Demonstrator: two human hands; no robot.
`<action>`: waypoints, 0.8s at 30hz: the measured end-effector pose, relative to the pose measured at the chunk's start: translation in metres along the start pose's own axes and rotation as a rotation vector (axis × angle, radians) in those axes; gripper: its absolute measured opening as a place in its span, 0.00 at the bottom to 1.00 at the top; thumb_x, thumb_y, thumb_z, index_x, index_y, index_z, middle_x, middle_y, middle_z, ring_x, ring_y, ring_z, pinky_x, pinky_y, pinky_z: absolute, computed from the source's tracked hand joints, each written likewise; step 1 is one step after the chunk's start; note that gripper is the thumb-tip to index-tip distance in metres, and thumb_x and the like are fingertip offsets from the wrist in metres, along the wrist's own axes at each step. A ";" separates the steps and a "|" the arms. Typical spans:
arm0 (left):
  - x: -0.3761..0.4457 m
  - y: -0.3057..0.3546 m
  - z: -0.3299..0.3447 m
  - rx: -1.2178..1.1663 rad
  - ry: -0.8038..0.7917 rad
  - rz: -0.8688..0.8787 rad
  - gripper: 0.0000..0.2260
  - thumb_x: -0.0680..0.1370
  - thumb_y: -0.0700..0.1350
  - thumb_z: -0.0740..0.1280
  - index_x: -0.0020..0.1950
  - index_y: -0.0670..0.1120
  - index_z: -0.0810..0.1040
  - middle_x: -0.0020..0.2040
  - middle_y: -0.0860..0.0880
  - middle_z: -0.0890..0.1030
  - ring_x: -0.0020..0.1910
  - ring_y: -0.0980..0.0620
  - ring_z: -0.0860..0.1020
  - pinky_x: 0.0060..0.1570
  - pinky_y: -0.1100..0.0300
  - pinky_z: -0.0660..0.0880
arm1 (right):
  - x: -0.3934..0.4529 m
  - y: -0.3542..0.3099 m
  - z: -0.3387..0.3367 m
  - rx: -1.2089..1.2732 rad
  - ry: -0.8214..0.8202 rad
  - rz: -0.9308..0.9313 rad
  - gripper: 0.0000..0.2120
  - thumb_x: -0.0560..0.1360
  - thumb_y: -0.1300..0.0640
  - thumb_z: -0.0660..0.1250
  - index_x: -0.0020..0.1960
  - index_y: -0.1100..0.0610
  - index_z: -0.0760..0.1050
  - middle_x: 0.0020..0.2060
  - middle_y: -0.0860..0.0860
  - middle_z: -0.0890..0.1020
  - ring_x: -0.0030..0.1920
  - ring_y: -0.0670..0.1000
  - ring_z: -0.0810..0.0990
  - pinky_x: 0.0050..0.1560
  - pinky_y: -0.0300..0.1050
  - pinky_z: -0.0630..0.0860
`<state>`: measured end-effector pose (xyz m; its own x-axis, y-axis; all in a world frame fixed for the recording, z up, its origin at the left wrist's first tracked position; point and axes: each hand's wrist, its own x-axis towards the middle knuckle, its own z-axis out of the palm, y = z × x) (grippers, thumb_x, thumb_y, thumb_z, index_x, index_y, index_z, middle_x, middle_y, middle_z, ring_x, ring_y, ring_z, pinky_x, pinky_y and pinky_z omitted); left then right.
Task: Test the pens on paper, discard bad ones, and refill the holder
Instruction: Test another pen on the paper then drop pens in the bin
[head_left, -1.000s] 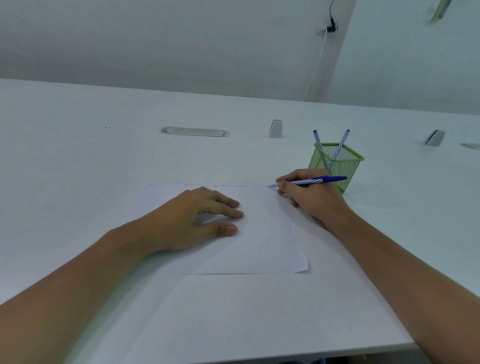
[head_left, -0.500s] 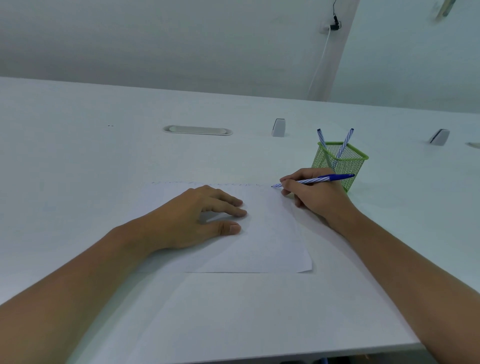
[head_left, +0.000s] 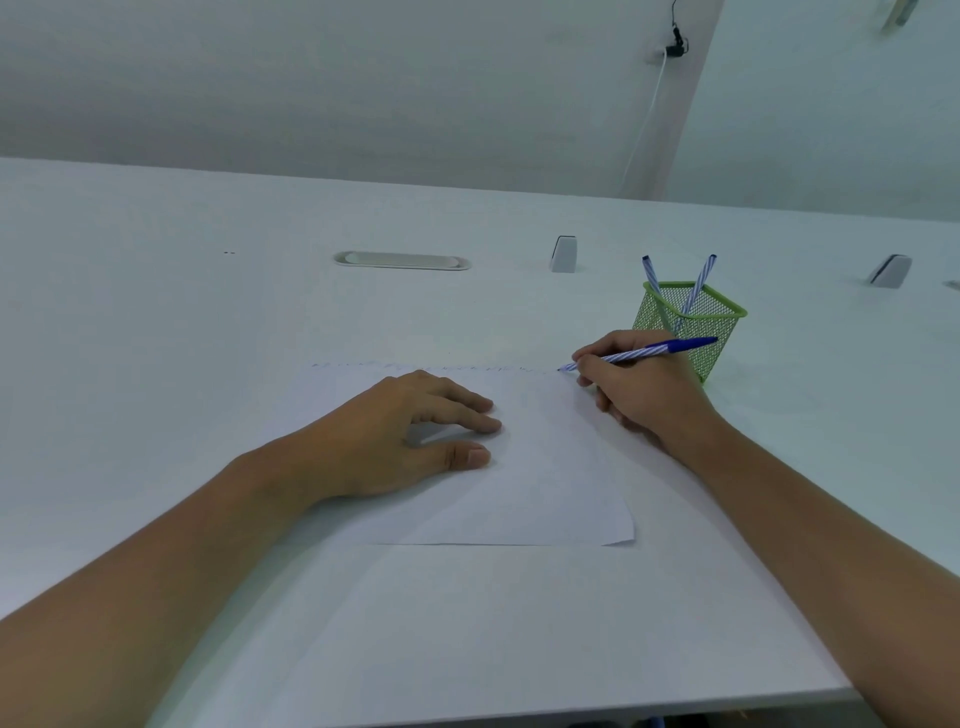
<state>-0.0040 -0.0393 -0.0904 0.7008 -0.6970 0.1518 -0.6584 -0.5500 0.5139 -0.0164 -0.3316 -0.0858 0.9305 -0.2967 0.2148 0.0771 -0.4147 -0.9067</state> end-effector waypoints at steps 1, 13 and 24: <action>0.000 0.000 0.000 0.002 0.001 0.003 0.18 0.76 0.66 0.68 0.65 0.68 0.80 0.68 0.74 0.73 0.72 0.71 0.65 0.65 0.70 0.64 | 0.000 0.000 -0.002 -0.001 0.042 -0.028 0.05 0.78 0.60 0.72 0.45 0.56 0.86 0.35 0.56 0.86 0.22 0.47 0.76 0.22 0.38 0.66; -0.002 0.010 -0.003 -0.051 0.294 0.030 0.22 0.79 0.59 0.69 0.73 0.61 0.74 0.62 0.65 0.80 0.64 0.64 0.76 0.62 0.66 0.72 | 0.002 -0.001 0.008 -0.321 0.125 -0.601 0.18 0.86 0.51 0.56 0.41 0.58 0.74 0.35 0.49 0.76 0.40 0.52 0.74 0.44 0.49 0.68; 0.001 0.003 -0.004 0.030 0.563 0.137 0.09 0.79 0.43 0.74 0.59 0.52 0.86 0.48 0.58 0.83 0.46 0.53 0.82 0.44 0.60 0.74 | -0.002 0.004 0.018 -0.620 -0.021 -0.944 0.11 0.80 0.50 0.70 0.58 0.50 0.86 0.40 0.42 0.85 0.45 0.51 0.78 0.54 0.47 0.64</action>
<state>-0.0041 -0.0394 -0.0850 0.6418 -0.4151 0.6448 -0.7548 -0.4907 0.4353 -0.0114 -0.3175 -0.0966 0.6006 0.3732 0.7071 0.5667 -0.8225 -0.0472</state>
